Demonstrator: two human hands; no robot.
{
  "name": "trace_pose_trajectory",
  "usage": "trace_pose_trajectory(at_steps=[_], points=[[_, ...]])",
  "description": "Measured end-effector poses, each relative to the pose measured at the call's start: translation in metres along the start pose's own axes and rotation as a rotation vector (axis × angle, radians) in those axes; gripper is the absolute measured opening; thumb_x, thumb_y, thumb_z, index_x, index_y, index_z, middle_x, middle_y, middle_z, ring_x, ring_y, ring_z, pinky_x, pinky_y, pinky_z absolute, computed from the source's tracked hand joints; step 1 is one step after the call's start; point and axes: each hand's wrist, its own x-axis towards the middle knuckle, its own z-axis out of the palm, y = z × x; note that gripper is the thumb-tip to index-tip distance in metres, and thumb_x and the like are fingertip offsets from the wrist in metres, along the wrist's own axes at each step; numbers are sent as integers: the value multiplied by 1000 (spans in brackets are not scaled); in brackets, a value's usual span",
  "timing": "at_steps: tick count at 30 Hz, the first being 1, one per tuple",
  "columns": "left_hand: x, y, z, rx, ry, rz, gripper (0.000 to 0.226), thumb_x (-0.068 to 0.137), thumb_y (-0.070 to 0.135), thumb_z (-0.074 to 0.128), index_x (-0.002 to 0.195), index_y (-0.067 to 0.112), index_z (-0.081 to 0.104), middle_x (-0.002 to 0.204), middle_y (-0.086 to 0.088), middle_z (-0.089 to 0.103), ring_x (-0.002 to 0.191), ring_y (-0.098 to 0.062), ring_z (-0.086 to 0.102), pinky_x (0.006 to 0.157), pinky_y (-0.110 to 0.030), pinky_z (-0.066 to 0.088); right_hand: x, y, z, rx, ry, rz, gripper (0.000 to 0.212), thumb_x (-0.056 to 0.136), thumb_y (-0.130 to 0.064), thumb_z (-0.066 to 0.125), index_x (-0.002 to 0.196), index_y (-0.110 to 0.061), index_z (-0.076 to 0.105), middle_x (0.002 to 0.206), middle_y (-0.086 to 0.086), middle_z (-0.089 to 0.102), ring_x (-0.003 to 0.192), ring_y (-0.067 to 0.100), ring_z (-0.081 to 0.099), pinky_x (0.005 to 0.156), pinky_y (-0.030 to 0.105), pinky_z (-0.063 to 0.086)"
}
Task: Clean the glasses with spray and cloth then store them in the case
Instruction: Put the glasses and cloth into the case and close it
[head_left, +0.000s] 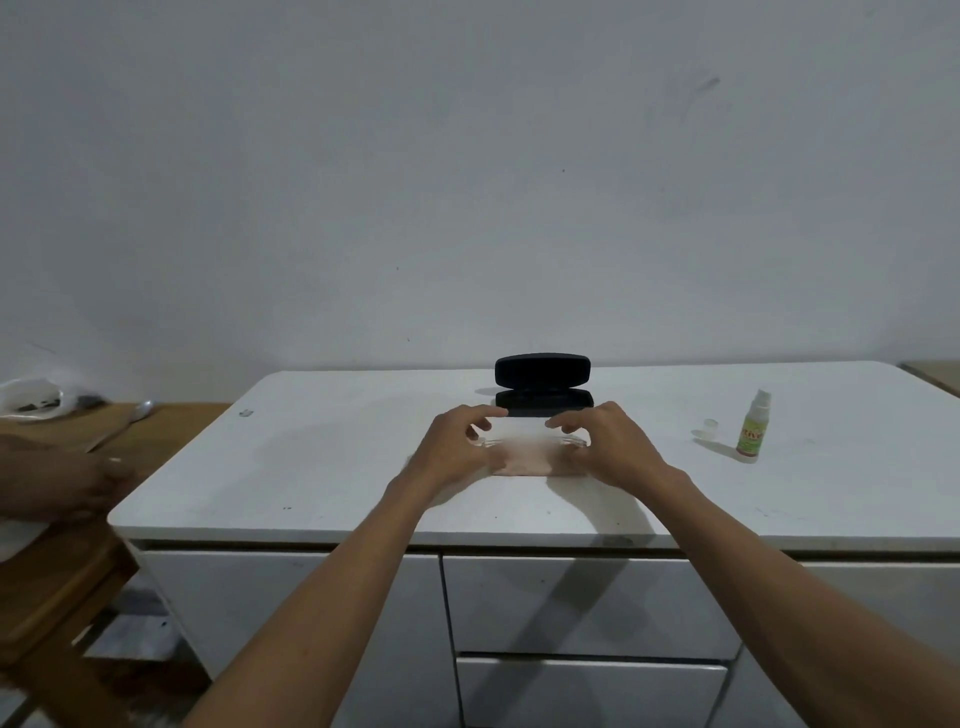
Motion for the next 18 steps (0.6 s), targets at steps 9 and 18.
trace_pose_trajectory(at_steps=[9,18], points=[[1,10,-4,292,-168,22,53,72,32,84,122,38,70,113,4,66,99,-14,58,84,-30,49,-6,6,-8,-55,-122,-28,59,71,-55,81,128,-45,67,114,-1,74,107,17,65,91,33,51],[-2,1,-2,246,-133,50,49,68,40,79,116,42,72,98,9,64,80,-2,58,71,-23,48,-3,13,-5,-85,-104,-106,58,79,-55,73,135,-44,62,110,-6,71,102,13,48,80,30,43]])
